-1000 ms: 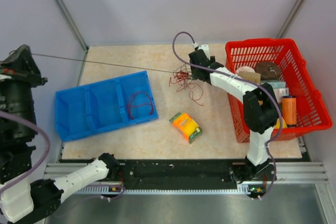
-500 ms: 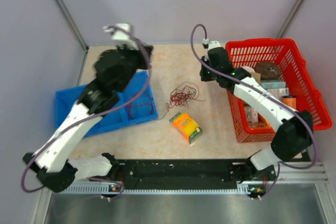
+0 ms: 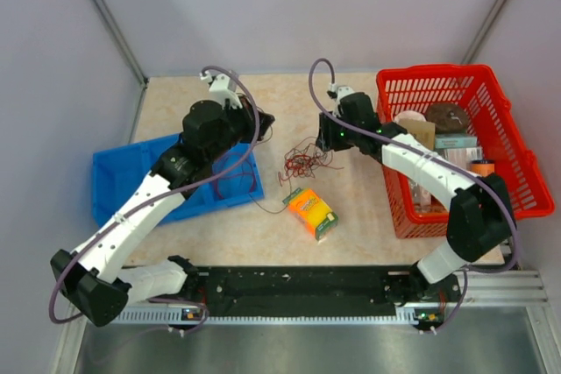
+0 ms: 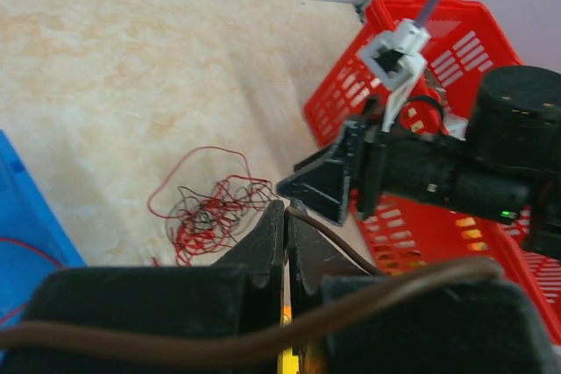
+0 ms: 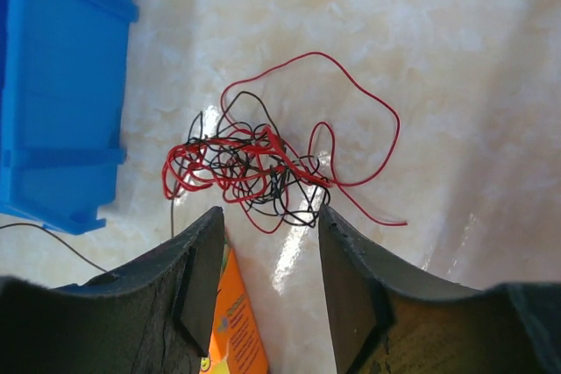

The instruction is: Untangle the cables

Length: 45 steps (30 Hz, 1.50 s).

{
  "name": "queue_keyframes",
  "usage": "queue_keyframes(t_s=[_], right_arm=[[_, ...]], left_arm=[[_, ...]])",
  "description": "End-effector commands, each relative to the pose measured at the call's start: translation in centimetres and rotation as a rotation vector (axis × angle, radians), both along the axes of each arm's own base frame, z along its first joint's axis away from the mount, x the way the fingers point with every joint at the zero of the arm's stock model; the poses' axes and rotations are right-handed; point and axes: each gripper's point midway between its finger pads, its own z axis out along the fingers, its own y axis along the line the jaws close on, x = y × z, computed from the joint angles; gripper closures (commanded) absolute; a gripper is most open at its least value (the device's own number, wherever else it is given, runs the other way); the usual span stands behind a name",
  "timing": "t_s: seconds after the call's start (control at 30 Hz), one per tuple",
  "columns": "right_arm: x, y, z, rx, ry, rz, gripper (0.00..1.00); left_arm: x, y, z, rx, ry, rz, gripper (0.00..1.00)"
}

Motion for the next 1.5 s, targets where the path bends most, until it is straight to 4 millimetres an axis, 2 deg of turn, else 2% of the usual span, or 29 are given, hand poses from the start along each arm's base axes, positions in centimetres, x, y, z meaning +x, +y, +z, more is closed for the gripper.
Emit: queue_keyframes(t_s=[0.0, 0.17, 0.23, 0.3, 0.37, 0.4, 0.47, 0.57, 0.67, 0.73, 0.8, 0.87, 0.93, 1.0, 1.07, 1.1, 1.17, 1.3, 1.37, 1.47], right_arm=[[0.4, 1.0, -1.4, -0.022, -0.003, 0.036, 0.53], [0.6, 1.5, -4.0, -0.095, 0.014, 0.05, 0.57], [0.7, 1.9, -4.9, -0.116, 0.021, 0.057, 0.62], [1.1, 1.9, -5.4, -0.146, 0.015, 0.042, 0.75], [1.4, 1.7, -5.6, -0.162, 0.009, 0.029, 0.77], [1.5, 1.8, -5.5, -0.162, 0.006, 0.023, 0.82], [1.5, 1.7, -5.0, -0.157, -0.002, 0.012, 1.0], [0.7, 1.1, -1.8, -0.091, -0.022, -0.041, 1.0], [-1.6, 1.1, 2.6, 0.05, -0.051, -0.046, 1.0], [-3.1, 1.7, 5.4, 0.149, -0.064, -0.011, 1.0], [-4.4, 2.0, 7.9, 0.227, -0.078, 0.014, 1.0], [-5.6, 2.2, 11.1, 0.309, -0.114, 0.04, 1.0], [-6.8, 2.3, 15.4, 0.403, -0.175, 0.075, 1.0], [-7.5, 2.9, 19.0, 0.478, -0.228, 0.123, 1.0], [-7.3, 3.3, 21.3, 0.507, -0.264, 0.144, 1.0], [-7.0, 3.3, 21.9, 0.494, -0.27, 0.141, 1.0], [-6.3, 2.9, 23.0, 0.461, -0.288, 0.116, 1.0], [-5.5, 2.7, 23.7, 0.445, -0.307, 0.082, 1.0], [-5.1, 2.9, 23.9, 0.444, -0.306, 0.085, 1.0], [-4.6, 2.9, 24.8, 0.442, -0.326, 0.079, 1.0]], left_arm=[[-0.4, -3.1, -1.3, -0.117, 0.059, -0.124, 1.0], [-0.3, -4.9, -2.9, -0.161, 0.115, -0.183, 1.0], [-0.2, -5.2, -3.6, -0.171, 0.135, -0.186, 1.0], [-0.1, -5.4, -4.3, -0.175, 0.152, -0.188, 1.0], [-0.1, -5.7, -5.0, -0.179, 0.175, -0.198, 1.0], [-0.1, -5.8, -5.4, -0.176, 0.187, -0.199, 1.0], [0.4, -6.2, -6.3, -0.187, 0.205, -0.192, 1.0], [1.1, -7.3, -8.9, -0.192, 0.288, -0.199, 0.98], [1.7, -9.6, -12.1, -0.212, 0.399, -0.262, 0.94], [2.6, -10.9, -15.1, -0.2, 0.483, -0.27, 0.93], [3.2, -11.5, -17.0, -0.212, 0.528, -0.259, 0.89], [3.5, -12.1, -18.4, -0.226, 0.554, -0.264, 0.84], [3.9, -12.3, -19.7, -0.219, 0.568, -0.25, 0.75], [3.9, -13.0, -20.4, -0.232, 0.569, -0.289, 0.71], [3.7, -13.6, -20.2, -0.264, 0.558, -0.329, 0.64], [3.4, -13.6, -20.1, -0.274, 0.549, -0.337, 0.57], [3.2, -13.0, -18.7, -0.274, 0.478, -0.342, 0.33], [2.2, -11.4, -15.0, -0.225, 0.308, -0.357, 0.15], [1.6, -10.2, -13.5, -0.208, 0.245, -0.344, 0.15], [0.8, -8.0, -10.6, -0.222, 0.115, -0.293, 0.28]])
